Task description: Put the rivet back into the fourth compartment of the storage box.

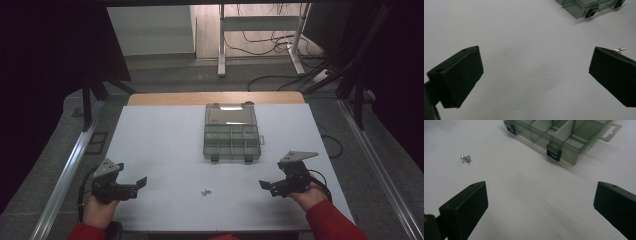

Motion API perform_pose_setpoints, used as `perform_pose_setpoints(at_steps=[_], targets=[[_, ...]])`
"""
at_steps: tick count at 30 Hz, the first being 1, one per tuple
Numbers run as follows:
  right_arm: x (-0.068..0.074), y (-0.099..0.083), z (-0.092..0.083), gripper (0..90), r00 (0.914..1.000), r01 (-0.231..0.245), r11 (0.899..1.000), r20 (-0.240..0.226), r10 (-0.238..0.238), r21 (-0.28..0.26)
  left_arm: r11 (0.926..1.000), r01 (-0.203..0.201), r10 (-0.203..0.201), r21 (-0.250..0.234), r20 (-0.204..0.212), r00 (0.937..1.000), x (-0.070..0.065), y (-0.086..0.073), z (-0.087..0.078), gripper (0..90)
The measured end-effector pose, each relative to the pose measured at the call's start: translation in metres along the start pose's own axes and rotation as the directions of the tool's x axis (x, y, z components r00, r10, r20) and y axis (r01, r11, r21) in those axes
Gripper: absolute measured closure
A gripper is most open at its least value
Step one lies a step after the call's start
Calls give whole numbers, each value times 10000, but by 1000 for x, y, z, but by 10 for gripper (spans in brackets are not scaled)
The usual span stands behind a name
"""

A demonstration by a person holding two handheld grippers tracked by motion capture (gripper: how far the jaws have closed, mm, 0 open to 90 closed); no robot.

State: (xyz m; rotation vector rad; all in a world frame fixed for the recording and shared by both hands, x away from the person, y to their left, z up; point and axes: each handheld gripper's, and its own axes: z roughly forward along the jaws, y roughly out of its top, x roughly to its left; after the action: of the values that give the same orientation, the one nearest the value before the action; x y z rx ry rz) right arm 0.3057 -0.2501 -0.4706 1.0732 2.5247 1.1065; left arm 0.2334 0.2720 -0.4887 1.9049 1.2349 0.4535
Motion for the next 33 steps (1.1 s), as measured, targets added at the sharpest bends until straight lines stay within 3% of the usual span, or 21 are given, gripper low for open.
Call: perform_pose_setpoints(at_steps=[11,26,33], targets=[[15,10,22,0,9980,427,9963,-496,-390,752,9998,-137,139,127,-112,9998,-2,0,1,0],[45,25,53,0,9870,1200,9878,-1187,-1081,988,9995,-263,265,185,-64,9996,-3,1,3,0],[48,26,61,0,9880,1098,9864,-1223,-948,1224,9995,-261,262,192,-55,9996,-3,0,2,0]])
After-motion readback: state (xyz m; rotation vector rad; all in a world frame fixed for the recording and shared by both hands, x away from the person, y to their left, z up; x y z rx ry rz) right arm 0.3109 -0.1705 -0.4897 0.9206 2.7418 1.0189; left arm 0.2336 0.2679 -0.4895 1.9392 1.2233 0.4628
